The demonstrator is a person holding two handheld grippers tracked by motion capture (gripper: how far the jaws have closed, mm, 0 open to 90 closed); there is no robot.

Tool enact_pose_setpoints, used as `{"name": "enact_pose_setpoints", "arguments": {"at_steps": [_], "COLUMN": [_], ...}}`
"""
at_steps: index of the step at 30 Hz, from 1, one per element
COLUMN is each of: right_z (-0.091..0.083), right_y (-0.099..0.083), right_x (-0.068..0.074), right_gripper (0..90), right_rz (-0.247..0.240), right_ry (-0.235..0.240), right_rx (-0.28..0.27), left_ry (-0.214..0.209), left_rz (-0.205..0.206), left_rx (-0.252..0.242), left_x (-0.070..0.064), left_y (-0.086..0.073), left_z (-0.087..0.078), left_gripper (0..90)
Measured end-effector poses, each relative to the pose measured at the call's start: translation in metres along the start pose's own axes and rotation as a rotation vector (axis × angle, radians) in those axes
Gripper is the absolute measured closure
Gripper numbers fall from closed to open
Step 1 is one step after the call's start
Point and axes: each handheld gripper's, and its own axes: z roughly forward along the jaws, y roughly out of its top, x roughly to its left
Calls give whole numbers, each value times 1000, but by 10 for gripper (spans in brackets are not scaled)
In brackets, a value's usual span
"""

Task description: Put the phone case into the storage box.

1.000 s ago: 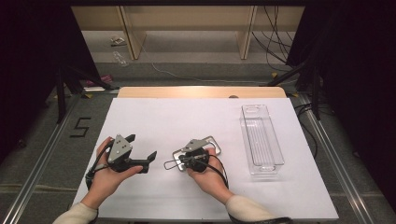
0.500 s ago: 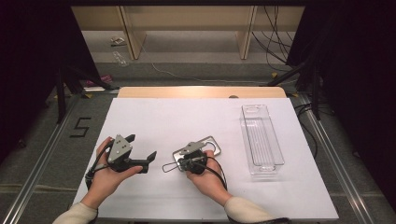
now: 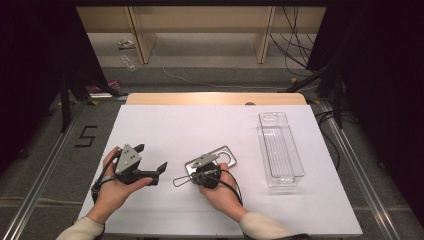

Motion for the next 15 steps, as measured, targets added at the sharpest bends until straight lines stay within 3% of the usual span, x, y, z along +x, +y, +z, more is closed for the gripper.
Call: {"name": "enact_pose_setpoints", "arguments": {"at_steps": [15], "right_z": [-1], "right_y": [-1], "right_x": [0], "right_gripper": [900], "right_rz": [-4], "right_ry": [3], "right_rx": [16], "left_ry": [0], "left_rz": [-1], "left_rx": [0], "left_x": [0], "left_y": [0], "left_z": [0], "left_gripper": [38]}}
